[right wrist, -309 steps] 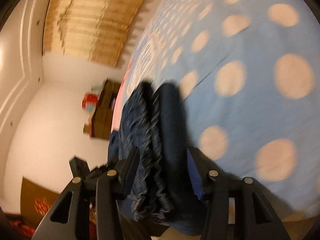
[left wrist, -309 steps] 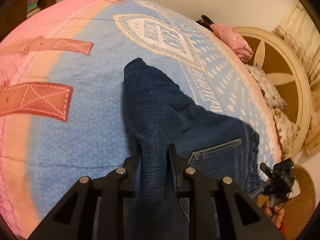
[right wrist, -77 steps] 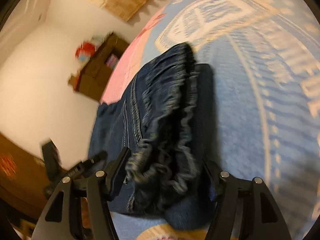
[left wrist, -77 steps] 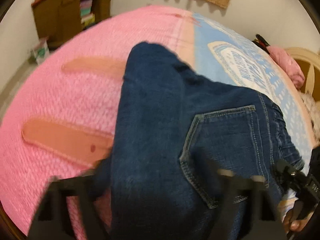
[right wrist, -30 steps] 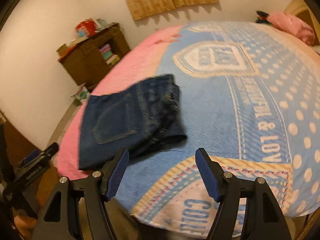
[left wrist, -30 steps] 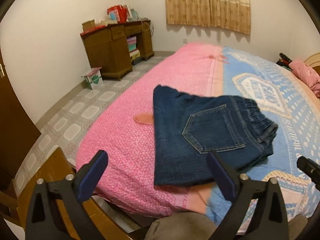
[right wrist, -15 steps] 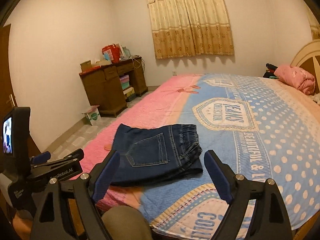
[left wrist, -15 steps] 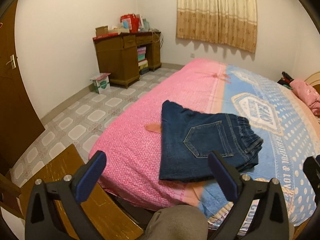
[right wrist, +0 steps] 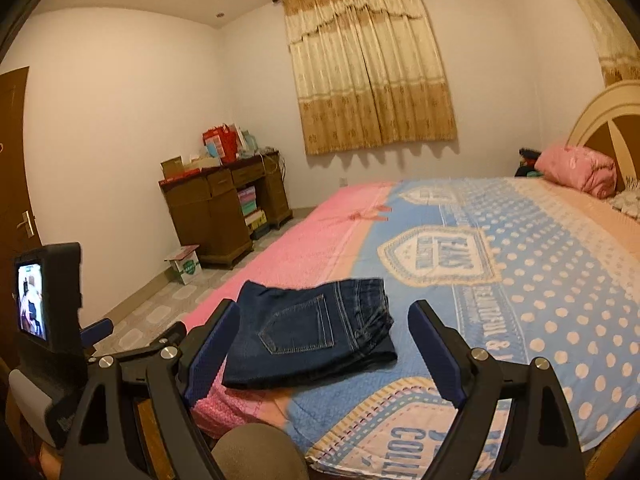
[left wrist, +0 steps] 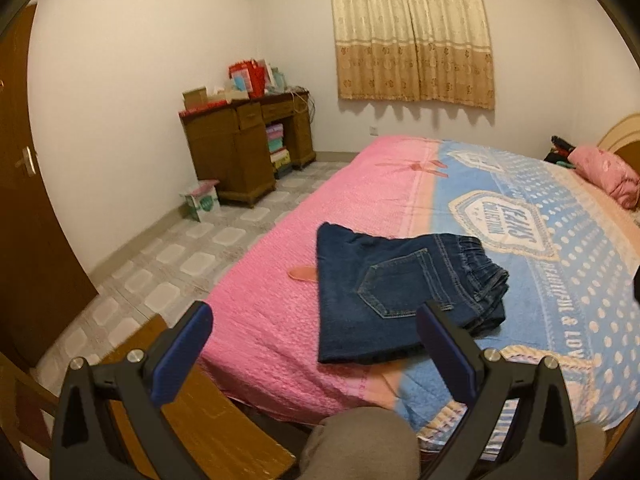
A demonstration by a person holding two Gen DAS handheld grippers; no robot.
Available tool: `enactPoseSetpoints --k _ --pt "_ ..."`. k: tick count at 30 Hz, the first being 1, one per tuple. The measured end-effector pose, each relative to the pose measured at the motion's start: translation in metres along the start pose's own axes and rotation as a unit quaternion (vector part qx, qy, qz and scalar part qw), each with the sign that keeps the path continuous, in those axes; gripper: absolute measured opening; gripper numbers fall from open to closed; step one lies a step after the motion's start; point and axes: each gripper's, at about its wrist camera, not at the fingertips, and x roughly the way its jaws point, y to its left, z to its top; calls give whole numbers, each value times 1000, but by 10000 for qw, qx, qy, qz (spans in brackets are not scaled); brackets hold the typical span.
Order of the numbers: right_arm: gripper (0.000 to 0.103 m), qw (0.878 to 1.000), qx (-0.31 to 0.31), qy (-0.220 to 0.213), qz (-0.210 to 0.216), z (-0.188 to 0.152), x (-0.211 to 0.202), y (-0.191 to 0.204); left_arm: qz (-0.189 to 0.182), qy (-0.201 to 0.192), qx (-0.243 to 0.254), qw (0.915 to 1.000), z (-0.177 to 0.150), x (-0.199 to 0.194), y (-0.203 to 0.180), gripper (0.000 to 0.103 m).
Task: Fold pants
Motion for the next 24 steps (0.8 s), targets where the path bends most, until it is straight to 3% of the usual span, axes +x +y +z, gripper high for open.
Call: enactPoseSetpoints --k 7,24 --pt "87 10000 -29 -67 -23 1 -3 0 -4 -199 -27 9998 4 -10 2 103" --pt "87 9993 240 272 -90 -2 32 -21 56 -3 153 9999 15 17 -18 103"
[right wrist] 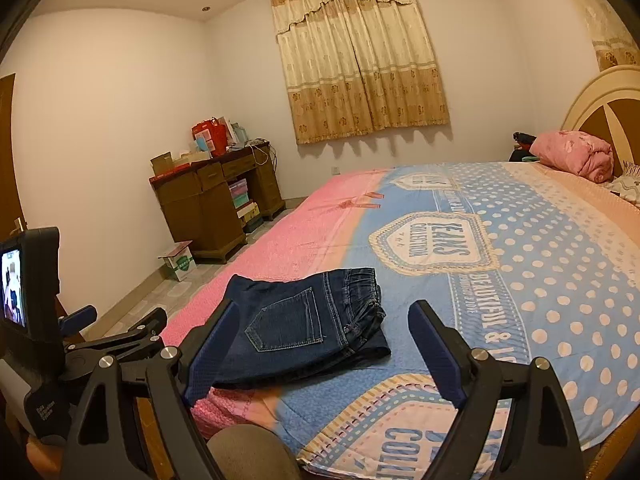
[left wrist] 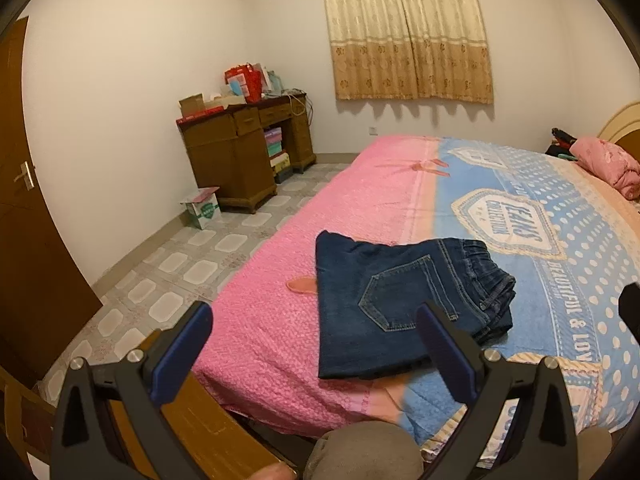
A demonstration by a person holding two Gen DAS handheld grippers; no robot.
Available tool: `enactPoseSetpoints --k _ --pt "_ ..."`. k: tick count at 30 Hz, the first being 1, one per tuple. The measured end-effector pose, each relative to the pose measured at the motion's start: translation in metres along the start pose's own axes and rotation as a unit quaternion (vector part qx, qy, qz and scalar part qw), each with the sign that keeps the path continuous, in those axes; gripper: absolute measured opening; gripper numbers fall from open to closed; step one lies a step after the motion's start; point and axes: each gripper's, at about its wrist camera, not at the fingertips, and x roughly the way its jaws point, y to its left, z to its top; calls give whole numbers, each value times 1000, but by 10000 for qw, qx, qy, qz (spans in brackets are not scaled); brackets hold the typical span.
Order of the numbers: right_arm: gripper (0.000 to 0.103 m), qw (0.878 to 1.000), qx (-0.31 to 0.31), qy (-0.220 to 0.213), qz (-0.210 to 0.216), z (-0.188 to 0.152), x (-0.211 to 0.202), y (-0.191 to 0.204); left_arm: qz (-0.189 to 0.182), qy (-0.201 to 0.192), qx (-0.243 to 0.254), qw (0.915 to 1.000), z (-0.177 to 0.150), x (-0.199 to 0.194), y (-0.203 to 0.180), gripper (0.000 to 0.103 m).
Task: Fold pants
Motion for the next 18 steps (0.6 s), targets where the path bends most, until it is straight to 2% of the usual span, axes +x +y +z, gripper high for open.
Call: enactPoseSetpoints --k 8,12,14,18 --pt "87 10000 87 34 -9 -1 7 -6 -9 107 -72 9999 8 6 0 103" --pt "87 10000 96 9 -11 0 8 -8 -31 -95 -38 9999 9 4 1 103" --pt "87 9999 112 8 -5 1 9 -9 100 -230 2 9997 10 1 -1 103" --pt "87 9998 196 48 12 0 11 -11 58 -176 -17 9998 13 2 0 103"
